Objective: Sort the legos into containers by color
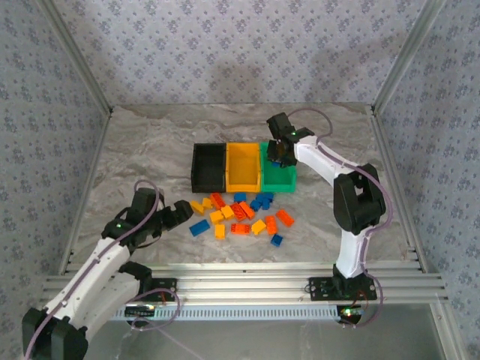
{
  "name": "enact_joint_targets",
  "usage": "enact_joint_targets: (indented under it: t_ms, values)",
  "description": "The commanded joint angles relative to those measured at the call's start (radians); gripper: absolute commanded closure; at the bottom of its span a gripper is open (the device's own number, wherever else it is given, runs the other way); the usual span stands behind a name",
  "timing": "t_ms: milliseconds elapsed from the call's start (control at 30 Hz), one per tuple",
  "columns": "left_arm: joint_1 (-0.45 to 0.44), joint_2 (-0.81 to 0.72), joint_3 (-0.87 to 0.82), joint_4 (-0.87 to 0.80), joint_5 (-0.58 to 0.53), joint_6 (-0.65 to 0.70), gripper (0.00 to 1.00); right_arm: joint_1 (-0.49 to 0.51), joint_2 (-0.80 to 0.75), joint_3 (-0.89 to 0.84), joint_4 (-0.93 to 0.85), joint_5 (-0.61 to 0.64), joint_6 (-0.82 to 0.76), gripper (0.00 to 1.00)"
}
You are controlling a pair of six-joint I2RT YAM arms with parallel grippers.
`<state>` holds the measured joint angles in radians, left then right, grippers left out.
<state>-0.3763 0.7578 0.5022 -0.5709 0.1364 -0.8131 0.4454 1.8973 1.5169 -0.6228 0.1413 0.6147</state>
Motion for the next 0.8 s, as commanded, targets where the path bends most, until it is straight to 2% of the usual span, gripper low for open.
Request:
enact_joint_targets:
  t_ms: [0,167,333,533,767]
  values:
    - [-0.009,0.038,0.026,-0.012,-0.018,0.039,0.04,0.003,-0.029,0.040,-0.013,-0.001,-0.003,0.43]
    - [-0.043,0.097,0.006,0.039,-0.027,0.042,0.12,0.032,-0.135,-0.028,0.017,0.019,-0.013,0.37]
    - [-0.120,0.184,0.000,0.102,-0.067,0.038,0.12,0.072,-0.254,-0.156,0.092,0.029,0.003,0.34]
    - [-0.226,0.327,0.051,0.088,-0.173,0.070,0.09,0.106,-0.345,-0.262,0.109,0.040,0.036,0.33]
    - [-0.360,0.436,0.116,0.035,-0.347,0.125,0.09,0.107,-0.433,-0.375,0.143,0.041,0.085,0.32]
